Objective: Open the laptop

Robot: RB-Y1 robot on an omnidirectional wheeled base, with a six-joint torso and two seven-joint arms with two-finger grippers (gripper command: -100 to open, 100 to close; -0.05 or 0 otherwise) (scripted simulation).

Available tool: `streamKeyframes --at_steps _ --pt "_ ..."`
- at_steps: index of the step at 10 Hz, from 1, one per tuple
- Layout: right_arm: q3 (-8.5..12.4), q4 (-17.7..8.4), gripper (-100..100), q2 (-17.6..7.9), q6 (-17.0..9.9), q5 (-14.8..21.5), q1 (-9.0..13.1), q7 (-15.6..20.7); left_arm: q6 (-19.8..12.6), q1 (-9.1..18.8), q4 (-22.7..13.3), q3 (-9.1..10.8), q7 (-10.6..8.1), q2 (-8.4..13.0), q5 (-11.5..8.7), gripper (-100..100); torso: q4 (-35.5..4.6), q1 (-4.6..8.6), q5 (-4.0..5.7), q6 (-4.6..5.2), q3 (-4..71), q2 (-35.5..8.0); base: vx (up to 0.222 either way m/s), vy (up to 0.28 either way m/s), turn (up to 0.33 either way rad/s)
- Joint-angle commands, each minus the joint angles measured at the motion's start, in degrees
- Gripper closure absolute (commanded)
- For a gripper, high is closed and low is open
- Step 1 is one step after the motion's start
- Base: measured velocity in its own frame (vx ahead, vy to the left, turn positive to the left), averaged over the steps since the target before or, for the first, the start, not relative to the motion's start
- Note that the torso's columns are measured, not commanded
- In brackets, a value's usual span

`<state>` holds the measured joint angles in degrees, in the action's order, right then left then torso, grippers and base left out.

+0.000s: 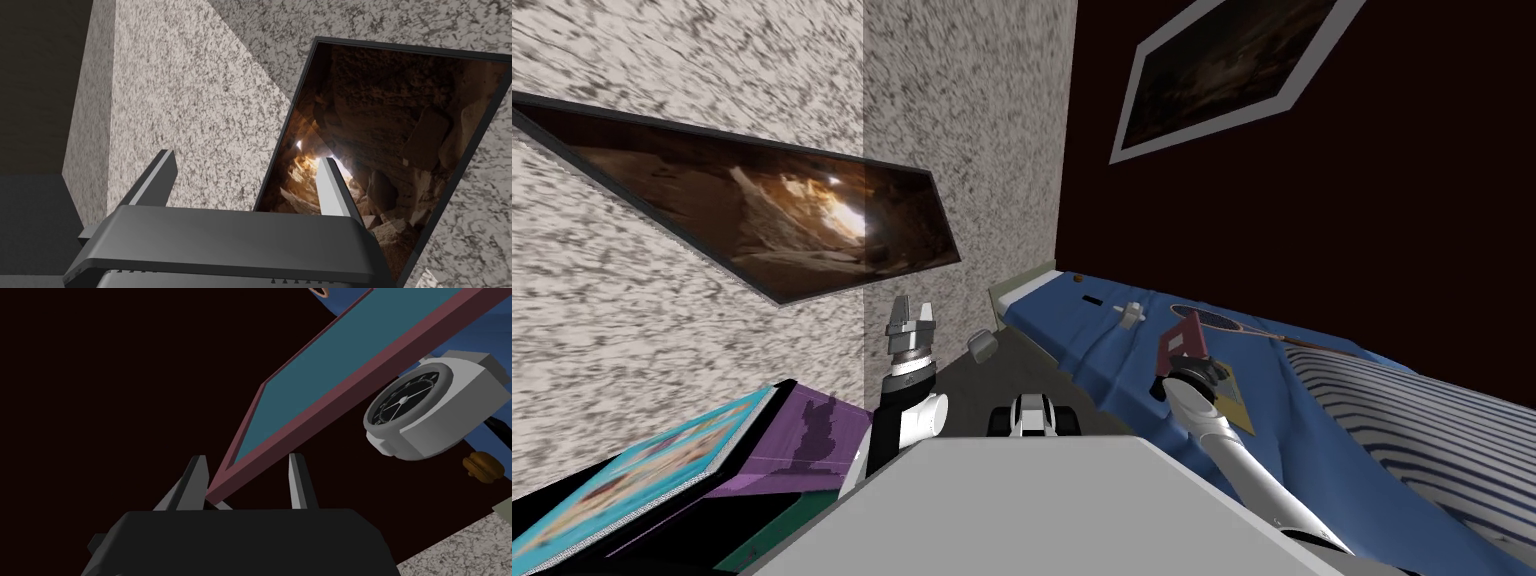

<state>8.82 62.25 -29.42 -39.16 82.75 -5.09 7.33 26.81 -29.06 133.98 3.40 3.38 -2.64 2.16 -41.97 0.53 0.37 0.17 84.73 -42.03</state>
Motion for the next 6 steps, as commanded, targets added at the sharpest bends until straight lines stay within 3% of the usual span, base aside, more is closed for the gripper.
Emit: streamKeyframes --at_steps 1,2,3,4,6 --pt "0.11 -1.26 100 -1.79 3.80 -1.69 -0.67 -4.96 0.00 0.00 0.00 0.00 0.00 0.00 0.00 0 0.02 0.10 0.06 0.08 -0.01 0.05 0.026 0.019 -0.161" --pt "-0.14 -1.16 100 -1.48 2.68 -0.91 0.23 -4.00 0.00 0.00 0.00 0.00 0.00 0.00 0.00 0 0.02 0.26 0.13 0.14 -0.01 0.06 0.010 0.017 -0.035" --pt "-1.44 0.47 100 -2.24 3.82 1.88 -1.92 -7.32 0.00 0.00 0.00 0.00 0.00 0.00 0.00 0 -0.05 0.17 0.09 -0.08 -0.05 0.00 0.118 -0.019 -0.328" --pt "-1.44 0.47 100 -2.24 3.82 3.48 -1.92 -8.87 0.00 -0.03 0.00 0.02 0.00 0.01 0.00 0 -0.04 0.05 -0.12 0.14 0.08 0.17 0.161 -0.041 -0.251" --pt "-1.44 0.47 100 -2.24 3.82 3.48 -1.92 -11.46 0.00 -0.01 0.00 0.01 0.00 0.01 0.00 0 -0.15 -0.10 -0.12 -0.22 -0.08 -0.07 0.041 -0.026 -0.013"
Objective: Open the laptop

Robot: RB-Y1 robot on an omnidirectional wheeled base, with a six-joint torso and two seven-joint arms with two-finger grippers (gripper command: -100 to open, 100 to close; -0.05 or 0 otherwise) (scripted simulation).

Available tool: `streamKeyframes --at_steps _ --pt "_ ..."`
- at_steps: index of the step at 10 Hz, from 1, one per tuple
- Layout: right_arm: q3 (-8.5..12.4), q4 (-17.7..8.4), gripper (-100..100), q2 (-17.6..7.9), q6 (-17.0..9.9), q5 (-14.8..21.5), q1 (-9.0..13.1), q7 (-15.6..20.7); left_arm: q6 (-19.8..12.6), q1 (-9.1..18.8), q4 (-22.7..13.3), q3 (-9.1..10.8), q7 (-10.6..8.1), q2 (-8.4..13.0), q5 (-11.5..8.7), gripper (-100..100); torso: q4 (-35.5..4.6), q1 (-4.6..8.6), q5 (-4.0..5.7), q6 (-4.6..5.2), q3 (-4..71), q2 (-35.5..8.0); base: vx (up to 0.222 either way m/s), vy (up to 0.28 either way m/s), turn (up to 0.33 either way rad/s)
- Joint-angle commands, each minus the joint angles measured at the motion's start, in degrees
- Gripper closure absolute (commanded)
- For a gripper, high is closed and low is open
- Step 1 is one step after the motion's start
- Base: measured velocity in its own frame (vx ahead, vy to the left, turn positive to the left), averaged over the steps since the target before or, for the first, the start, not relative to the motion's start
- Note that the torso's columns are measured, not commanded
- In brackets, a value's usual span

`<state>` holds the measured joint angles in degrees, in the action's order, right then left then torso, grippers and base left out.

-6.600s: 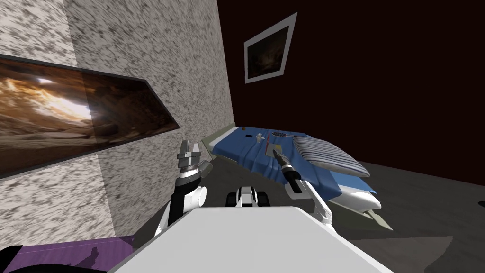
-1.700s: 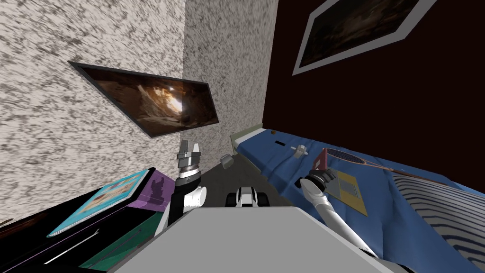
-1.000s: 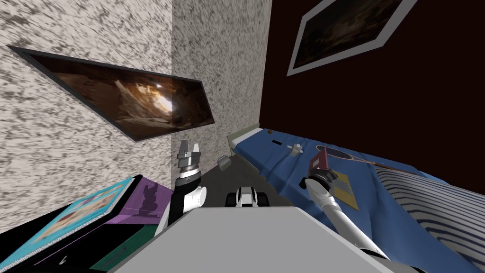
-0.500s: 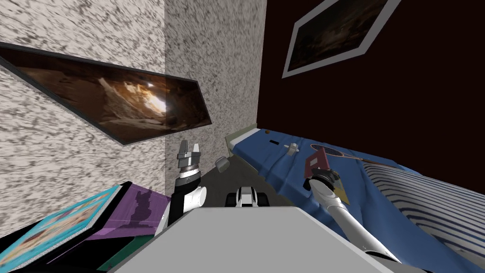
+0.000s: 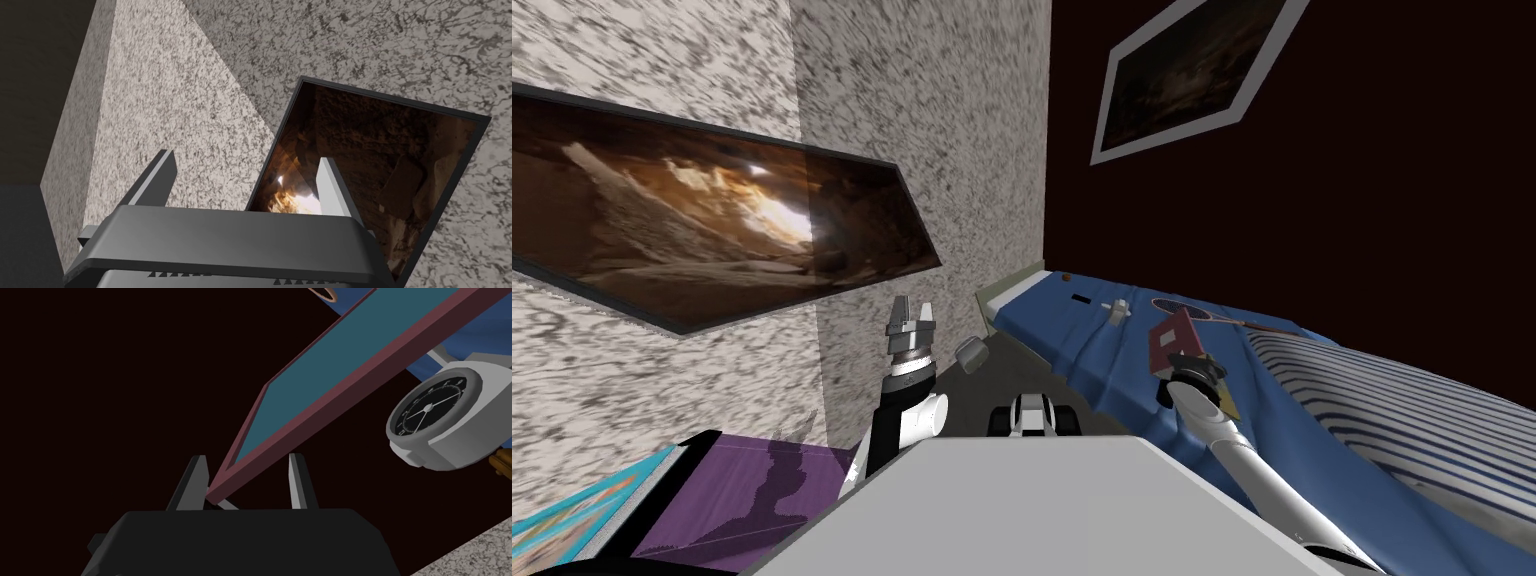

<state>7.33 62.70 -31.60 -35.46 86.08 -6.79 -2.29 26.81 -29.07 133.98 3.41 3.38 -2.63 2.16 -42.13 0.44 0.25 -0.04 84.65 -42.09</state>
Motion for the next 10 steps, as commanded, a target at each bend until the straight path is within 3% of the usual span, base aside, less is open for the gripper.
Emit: streamKeyframes --at_steps 1,2,4,5,6,9,10 --pt "-1.33 1.59 100 -0.67 1.00 3.02 -2.47 -4.10 0.00 0.01 0.00 0.00 0.00 0.00 0.00 0 -0.07 -0.04 0.03 -0.06 -0.13 -0.18 0.099 -0.029 -0.317" --pt "-1.33 1.59 100 -0.67 1.00 4.54 -2.47 -5.57 0.00 -0.01 0.00 0.01 0.00 0.00 0.00 0 -0.01 -0.05 -0.07 0.28 0.00 0.01 0.128 -0.037 -0.253" --pt "-1.33 1.59 100 -0.67 1.00 4.63 -2.47 -8.84 0.00 0.01 0.00 0.00 0.00 0.00 0.00 0 -0.02 -0.09 -0.05 0.02 -0.01 -0.02 0.037 -0.019 -0.004" --pt "-2.71 3.15 100 -1.28 1.86 7.31 -4.72 -10.43 0.00 0.01 0.00 0.00 0.00 0.00 0.00 0 -0.07 -0.12 -0.05 -0.06 -0.07 -0.09 0.135 -0.021 -0.352" --pt "-2.71 3.15 100 -1.28 1.86 8.70 -4.72 -11.93 0.00 -0.02 0.00 0.01 0.00 0.00 0.00 0 0.00 -0.15 -0.14 0.28 0.09 0.13 0.154 -0.025 -0.236" --pt "-2.71 3.15 100 -1.28 1.86 9.10 -4.72 -15.85 0.00 0.01 0.00 0.00 0.00 0.00 0.00 0 -0.08 -0.08 -0.02 -0.10 -0.10 -0.13 0.015 -0.012 0.007" --pt "-4.08 4.71 100 -1.89 2.73 11.95 -6.97 -18.18 0.00 0.02 -0.01 -0.01 0.00 0.00 0.00 0 -0.09 -0.13 -0.04 -0.05 -0.09 -0.13 0.087 -0.038 -0.320"
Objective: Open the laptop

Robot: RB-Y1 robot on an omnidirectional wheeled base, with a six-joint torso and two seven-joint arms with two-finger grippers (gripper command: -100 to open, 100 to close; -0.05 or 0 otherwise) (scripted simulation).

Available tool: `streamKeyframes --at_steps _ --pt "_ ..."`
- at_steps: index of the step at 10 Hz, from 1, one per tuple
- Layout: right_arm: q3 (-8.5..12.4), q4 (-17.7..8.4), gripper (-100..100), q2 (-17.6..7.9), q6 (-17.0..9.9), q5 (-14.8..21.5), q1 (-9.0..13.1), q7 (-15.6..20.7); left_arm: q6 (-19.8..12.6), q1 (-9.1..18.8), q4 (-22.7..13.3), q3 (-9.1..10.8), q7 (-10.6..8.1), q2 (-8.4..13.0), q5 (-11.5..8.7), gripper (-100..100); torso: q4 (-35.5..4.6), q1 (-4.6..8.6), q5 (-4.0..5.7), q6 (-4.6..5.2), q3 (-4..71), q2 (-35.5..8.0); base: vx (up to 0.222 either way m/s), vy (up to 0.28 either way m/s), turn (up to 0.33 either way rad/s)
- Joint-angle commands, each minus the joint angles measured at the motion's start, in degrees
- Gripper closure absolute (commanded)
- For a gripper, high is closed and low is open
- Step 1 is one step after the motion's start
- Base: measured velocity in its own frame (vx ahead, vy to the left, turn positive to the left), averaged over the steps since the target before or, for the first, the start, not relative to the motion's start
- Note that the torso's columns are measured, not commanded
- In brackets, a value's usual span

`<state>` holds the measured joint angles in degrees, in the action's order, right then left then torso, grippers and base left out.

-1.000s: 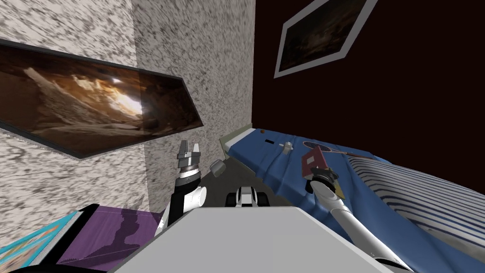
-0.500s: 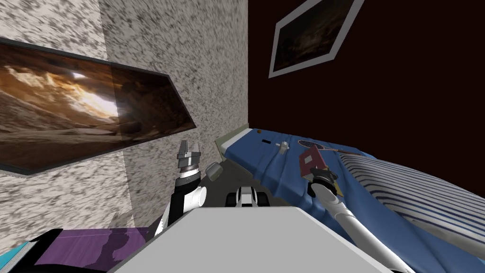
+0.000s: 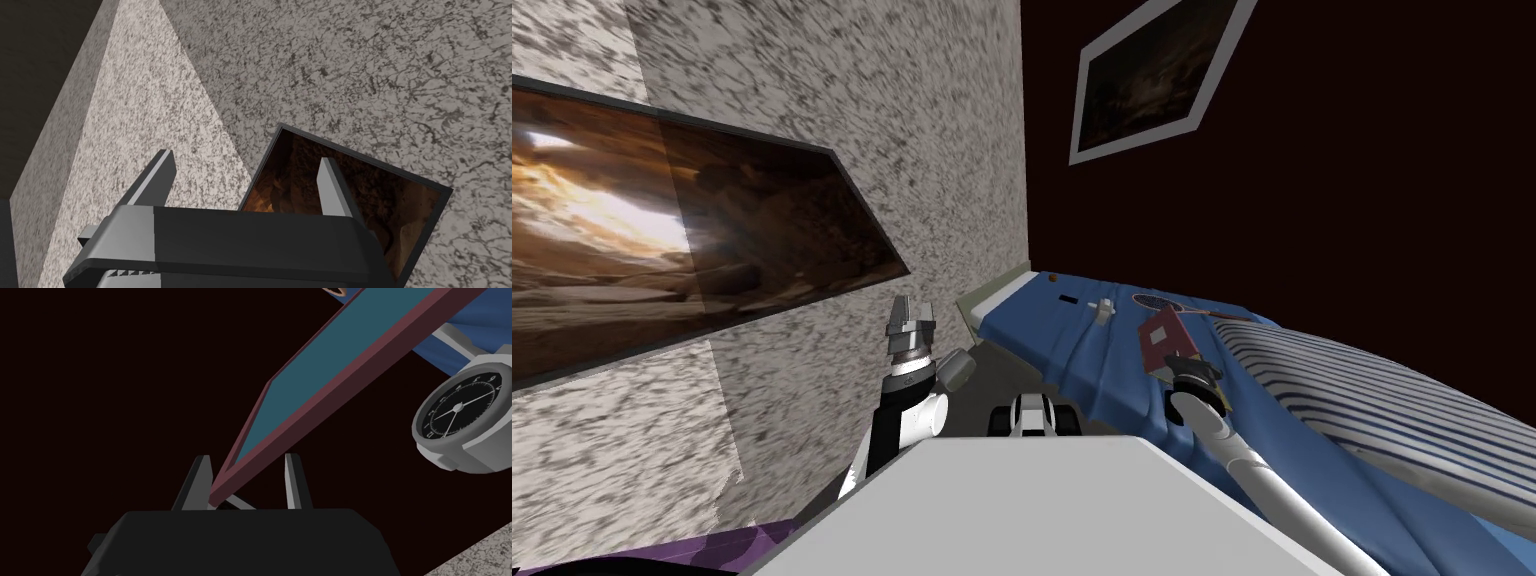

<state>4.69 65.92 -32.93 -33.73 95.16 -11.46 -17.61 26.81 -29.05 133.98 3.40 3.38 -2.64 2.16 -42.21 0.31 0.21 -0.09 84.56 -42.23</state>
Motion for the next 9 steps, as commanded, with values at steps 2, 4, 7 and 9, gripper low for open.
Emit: streamKeyframes --at_steps 2,4,7,9 --pt "-1.44 1.49 100 -0.56 1.00 4.49 -2.29 -5.49 0.00 -0.02 0.01 0.01 0.00 0.00 0.00 0 0.15 -0.03 -0.06 0.23 0.22 0.33 0.112 -0.008 -0.157" --pt "-2.82 3.05 100 -1.17 1.87 7.21 -4.54 -8.89 0.00 0.00 0.00 0.00 0.00 0.00 0.00 0 0.05 0.03 0.04 -0.13 0.09 0.16 0.071 -0.008 -0.141" --pt "-2.82 3.05 100 -1.17 1.87 8.96 -4.54 -14.10 0.00 -0.01 0.00 0.00 0.00 0.00 0.00 0 0.12 0.16 0.08 -0.06 0.13 0.22 0.075 -0.009 -0.096" --pt "-4.19 4.62 100 -1.78 2.74 11.78 -6.79 -16.89 0.00 0.00 0.00 0.00 0.00 0.00 0.00 0 0.06 0.10 0.10 -0.14 0.08 0.19 0.046 -0.011 -0.144"
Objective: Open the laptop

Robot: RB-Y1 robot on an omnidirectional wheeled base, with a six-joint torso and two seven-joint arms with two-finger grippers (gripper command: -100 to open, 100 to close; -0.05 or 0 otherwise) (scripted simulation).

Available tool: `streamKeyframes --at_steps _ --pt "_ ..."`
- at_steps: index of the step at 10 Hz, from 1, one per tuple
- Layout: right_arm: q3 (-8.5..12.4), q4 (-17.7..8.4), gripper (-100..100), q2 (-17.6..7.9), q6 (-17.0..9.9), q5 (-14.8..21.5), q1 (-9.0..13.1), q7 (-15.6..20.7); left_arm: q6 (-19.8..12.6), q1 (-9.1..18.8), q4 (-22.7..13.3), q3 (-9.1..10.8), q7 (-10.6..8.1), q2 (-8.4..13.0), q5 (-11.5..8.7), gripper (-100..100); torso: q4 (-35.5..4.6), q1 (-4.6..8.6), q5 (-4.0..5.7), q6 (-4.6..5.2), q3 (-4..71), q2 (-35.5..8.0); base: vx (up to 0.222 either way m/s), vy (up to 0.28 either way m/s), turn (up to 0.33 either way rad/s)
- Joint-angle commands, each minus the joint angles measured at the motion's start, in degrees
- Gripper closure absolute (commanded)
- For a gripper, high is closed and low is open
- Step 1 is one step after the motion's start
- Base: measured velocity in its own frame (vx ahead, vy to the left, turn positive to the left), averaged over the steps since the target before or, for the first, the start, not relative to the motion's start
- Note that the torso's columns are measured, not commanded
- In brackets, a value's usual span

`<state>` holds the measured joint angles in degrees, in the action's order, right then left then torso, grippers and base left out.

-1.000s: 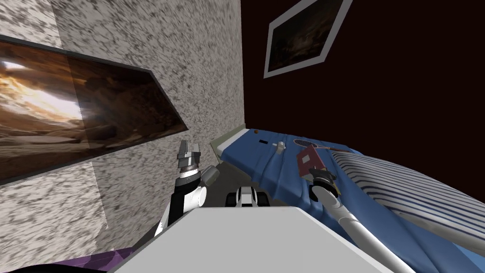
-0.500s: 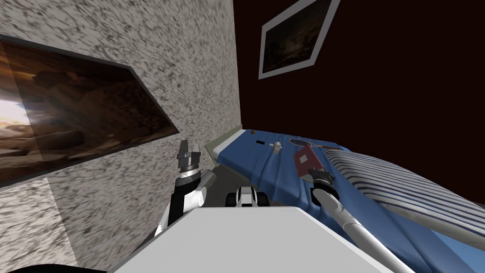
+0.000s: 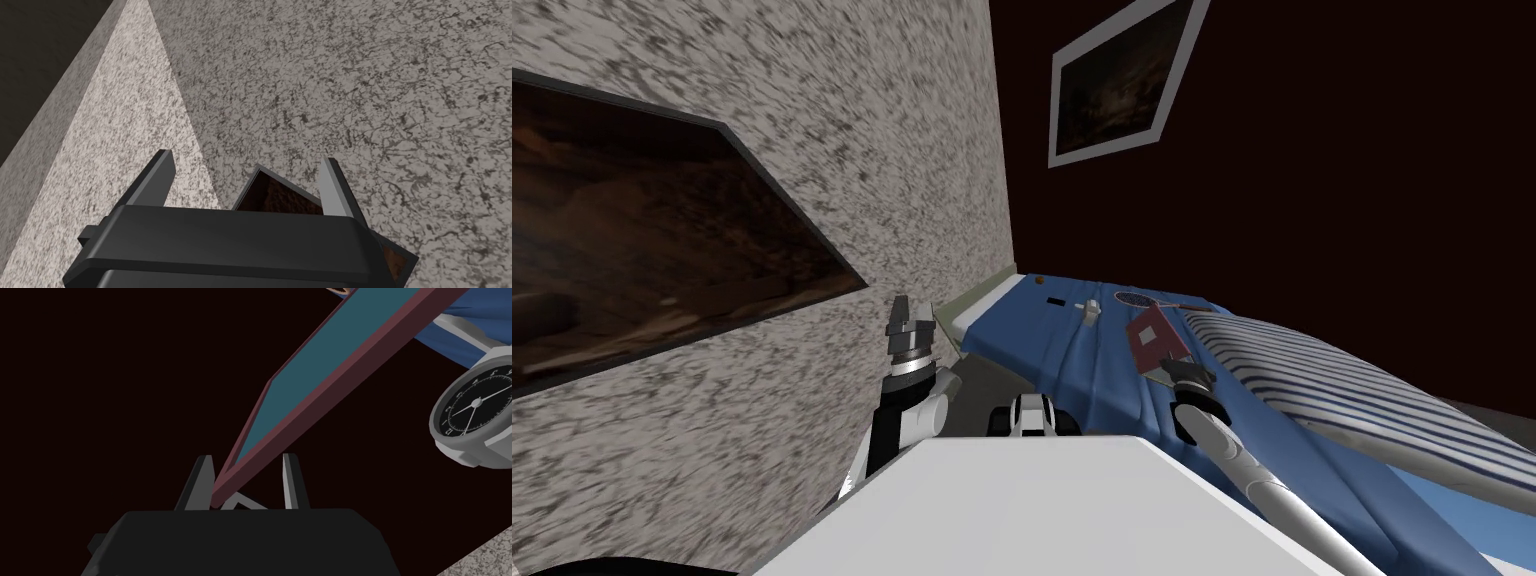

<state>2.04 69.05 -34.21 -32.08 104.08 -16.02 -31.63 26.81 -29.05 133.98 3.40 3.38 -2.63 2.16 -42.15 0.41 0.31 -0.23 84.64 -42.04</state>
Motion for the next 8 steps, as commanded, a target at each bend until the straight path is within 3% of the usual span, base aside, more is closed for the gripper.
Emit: streamKeyframes --at_steps 1,3,4,6,7,8 --pt "-1.54 1.48 100 -0.51 1.09 4.51 -2.23 -4.57 0.00 -0.03 0.01 0.01 0.00 0.00 0.00 0 0.16 -0.02 -0.01 0.43 0.16 0.21 0.141 0.001 -0.249" --pt "-1.54 1.48 100 -0.51 1.09 4.51 -2.23 -7.52 0.00 -0.01 0.01 0.00 0.00 0.00 0.00 0 0.13 0.13 0.09 0.21 0.06 0.07 0.052 0.009 -0.022" --pt "-2.92 3.04 100 -1.12 1.96 7.45 -4.48 -9.98 0.00 0.00 0.00 0.00 0.00 0.00 0.00 0 0.06 0.26 0.13 0.05 -0.01 0.02 0.101 -0.020 -0.307" --pt "-2.92 3.04 100 -1.12 1.96 8.98 -4.48 -14.35 0.00 0.00 0.00 0.00 0.00 0.00 0.00 0 0.13 0.17 0.09 0.47 -0.20 0.25 0.033 0.018 -0.112" --pt "-4.30 4.61 100 -1.73 2.83 11.55 -6.73 -15.85 0.00 0.00 0.00 0.00 0.00 0.00 0.00 0 0.10 0.10 0.11 0.27 -0.25 0.27 0.016 0.062 -0.210" --pt "-4.30 4.61 100 -1.73 2.83 12.78 -6.73 -16.83 0.00 -0.01 0.00 0.00 0.00 -0.01 0.00 0 0.19 0.15 0.05 0.38 -0.40 0.30 0.017 0.070 -0.261"
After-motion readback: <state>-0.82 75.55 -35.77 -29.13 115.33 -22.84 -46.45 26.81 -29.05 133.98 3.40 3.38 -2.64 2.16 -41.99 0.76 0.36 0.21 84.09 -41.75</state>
